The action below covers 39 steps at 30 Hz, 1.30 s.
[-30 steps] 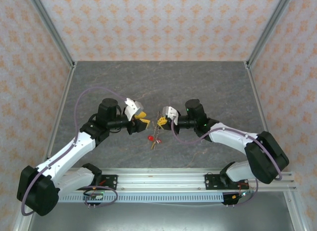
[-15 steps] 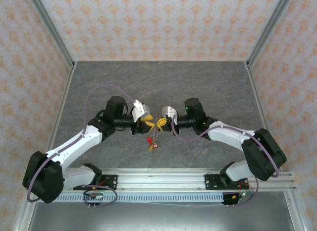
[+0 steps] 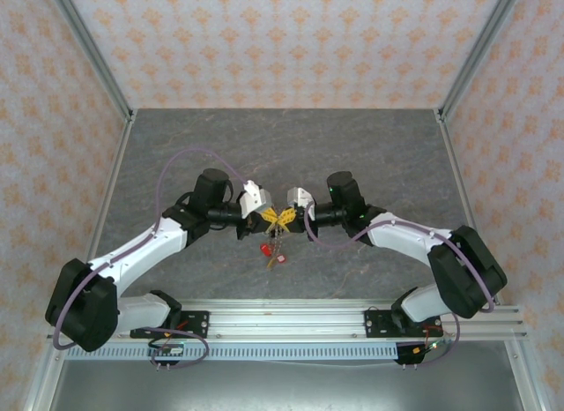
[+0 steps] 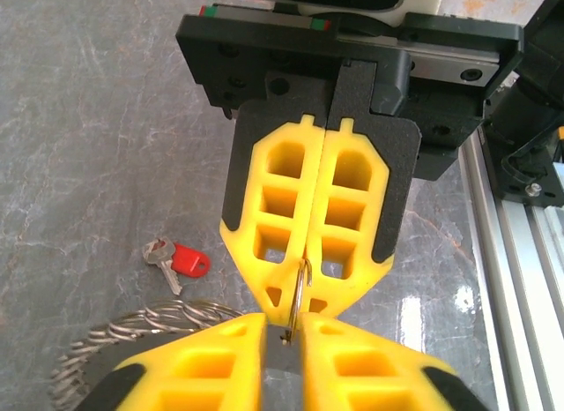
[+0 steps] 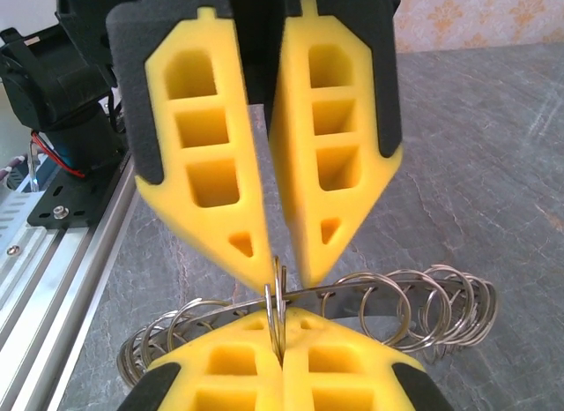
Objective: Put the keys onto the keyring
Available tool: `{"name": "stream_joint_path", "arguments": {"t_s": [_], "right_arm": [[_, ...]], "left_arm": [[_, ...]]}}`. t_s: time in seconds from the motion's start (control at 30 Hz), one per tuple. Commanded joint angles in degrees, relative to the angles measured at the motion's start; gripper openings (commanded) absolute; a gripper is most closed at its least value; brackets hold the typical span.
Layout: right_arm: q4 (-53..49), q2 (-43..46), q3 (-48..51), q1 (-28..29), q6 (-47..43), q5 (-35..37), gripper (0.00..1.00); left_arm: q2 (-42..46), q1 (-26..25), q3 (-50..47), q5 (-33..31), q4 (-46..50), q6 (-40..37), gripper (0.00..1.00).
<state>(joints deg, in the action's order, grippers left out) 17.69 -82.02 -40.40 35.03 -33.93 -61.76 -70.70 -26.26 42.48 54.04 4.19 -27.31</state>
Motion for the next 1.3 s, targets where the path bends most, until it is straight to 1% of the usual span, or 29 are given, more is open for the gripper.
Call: {"name": "stream_joint_path", "arguments": {"t_s": [0.0,0.03,0.1,0.13,0.2,0.4,0.5,0.53,0.6,0.63,0.7,0.77,0.8,0.83,0.9,0.97,1.03,1.1,1.13,1.17,1.2,1.27], "right_arm": [[2.0,0.3,-2.3,-0.1,-1.0,-4.1,0.00],[2.2,0.2,-2.2,-0.1,-0.9,-4.1,0.00],[2.7,0.1,-2.2,-0.1,-0.4,-4.1,0.00],[3.1,0.1,-2.2,-0.1,-0.1,-4.1,0.00],[3.6,0.1,-2.2,-0.1,0.7,-4.1,0.00],[3.6,-0.3,-2.8,-0.1,1.6,-4.3,0.00],[3.7,-0.4,-2.9,-0.1,1.9,-4.5,0.00],[3.6,-0.3,-2.9,-0.1,2.0,-4.5,0.00],[3.7,0.1,-2.8,-0.1,2.3,-4.3,0.00],[3.6,0.3,-2.7,-0.1,2.4,-4.2,0.00],[2.9,0.7,-2.5,-0.1,2.3,-3.4,0.00],[0.3,1.4,-2.5,-0.1,1.9,-1.1,0.08],[-1.9,2.3,-2.3,-0.1,1.2,0.5,0.16],[-4.1,3.5,-1.9,-0.1,0.6,2.5,0.19],[-7.5,6.2,-0.3,-0.1,-0.1,6.6,0.22],[-9.2,9.1,1.5,-0.1,2.5,11.2,0.26],[-8.2,11.7,3.4,-0.1,9.0,18.5,0.29],[-6.8,12.5,4.4,-0.2,20.8,31.8,0.29],[-7.8,12.0,3.7,-0.3,25.9,38.0,0.28],[-11.0,10.6,2.2,-1.0,31.2,41.9,0.27],[-14.6,8.2,0.0,-2.0,35.5,42.8,0.25],[-22.6,3.0,-5.0,-2.7,43.2,46.1,0.26]], "left_arm": [[-0.6,-0.2,2.3,0.8,2.0,-1.7,0.08],[-0.7,-0.3,2.5,1.0,2.1,-1.9,0.04],[-1.0,-0.5,2.7,1.1,2.6,-2.0,0.02],[-1.0,-0.5,2.8,1.0,3.1,-2.2,0.03],[-1.3,-0.8,3.3,1.0,4.5,-3.0,0.11],[-2.8,-1.8,4.6,1.2,7.0,-4.5,0.15],[-3.3,-2.2,4.7,0.8,7.4,-4.9,0.14],[-3.5,-2.2,4.9,0.8,7.6,-5.2,0.12],[-3.6,-2.2,4.8,0.4,7.9,-5.5,0.02],[-3.6,-2.2,4.7,-0.1,7.8,-5.5,0.00],[-3.5,-2.3,4.4,-1.1,7.2,-5.2,0.00],[-2.9,-2.2,3.4,-2.8,4.8,-3.6,0.00],[-2.2,-2.3,2.5,-4.0,3.0,-2.6,0.00],[-1.4,-2.3,1.5,-5.4,1.0,-1.7,0.00],[-0.2,-2.3,-0.1,-8.1,-1.6,-0.2,0.00],[0.8,-2.3,-1.1,-10.3,-3.3,0.8,0.00],[1.3,-2.3,-2.1,-11.9,-4.5,1.3,0.00],[1.5,-2.3,-2.6,-12.6,-5.1,1.7,0.00],[1.4,-2.3,-2.7,-12.6,-5.4,1.8,0.00],[1.2,-2.2,-2.8,-12.6,-5.5,2.1,0.00],[1.0,-2.3,-2.8,-12.7,-5.7,2.3,0.00],[0.8,-2.3,-2.8,-12.7,-6.3,2.9,0.00]]}}
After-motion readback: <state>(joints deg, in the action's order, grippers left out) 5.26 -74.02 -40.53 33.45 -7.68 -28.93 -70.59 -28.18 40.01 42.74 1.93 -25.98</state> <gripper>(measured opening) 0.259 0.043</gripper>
